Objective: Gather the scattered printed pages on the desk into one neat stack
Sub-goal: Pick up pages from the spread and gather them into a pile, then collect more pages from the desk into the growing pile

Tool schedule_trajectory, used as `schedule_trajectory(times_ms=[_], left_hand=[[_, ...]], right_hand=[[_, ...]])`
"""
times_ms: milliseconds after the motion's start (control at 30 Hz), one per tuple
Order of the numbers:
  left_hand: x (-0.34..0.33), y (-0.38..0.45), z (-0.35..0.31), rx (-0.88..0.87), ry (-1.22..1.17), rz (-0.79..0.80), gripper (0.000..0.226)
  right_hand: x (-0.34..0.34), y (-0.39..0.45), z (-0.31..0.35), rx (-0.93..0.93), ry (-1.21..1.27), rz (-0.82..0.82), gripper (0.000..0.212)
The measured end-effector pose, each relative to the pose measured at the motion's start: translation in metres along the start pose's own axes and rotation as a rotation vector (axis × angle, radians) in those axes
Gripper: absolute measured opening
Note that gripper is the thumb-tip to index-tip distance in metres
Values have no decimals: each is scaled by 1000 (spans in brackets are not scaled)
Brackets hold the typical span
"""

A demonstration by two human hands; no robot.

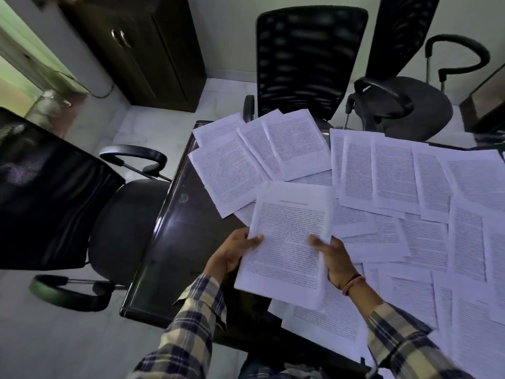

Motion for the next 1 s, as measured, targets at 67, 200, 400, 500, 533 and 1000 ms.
schedule_trajectory(times_ms=[67, 200, 400, 500, 533, 1000], left_hand=[[26, -17, -3, -44, -6, -74, 28], [85, -45, -4, -93, 82, -261, 21], [143, -75, -4, -138, 244, -504, 13], [159, -85, -6, -100, 314, -590, 15], [164, -85, -4, -88, 355, -616, 16], [172, -94, -4, -120, 655, -859, 15]], right_hand=[[-32, 6, -5, 17, -73, 57, 24], [-87, 13, -23, -34, -241, 173, 27], [-150, 13, -44, -71, -521, 260, 27], [-173, 15, -54, -118, -597, 267, 26], [-178, 16, -58, -154, -613, 269, 24], [-184, 15, -54, -119, -983, 197, 28]])
Point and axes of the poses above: each hand's wrist, its own y-axis towards the middle knuckle, its own x-axis out of the back of the hand, z = x × y, the point moved 4 cm from there along y, towards the middle knuckle, and after that the axes turned 15 degrees about -y, right-handed, at the moved point
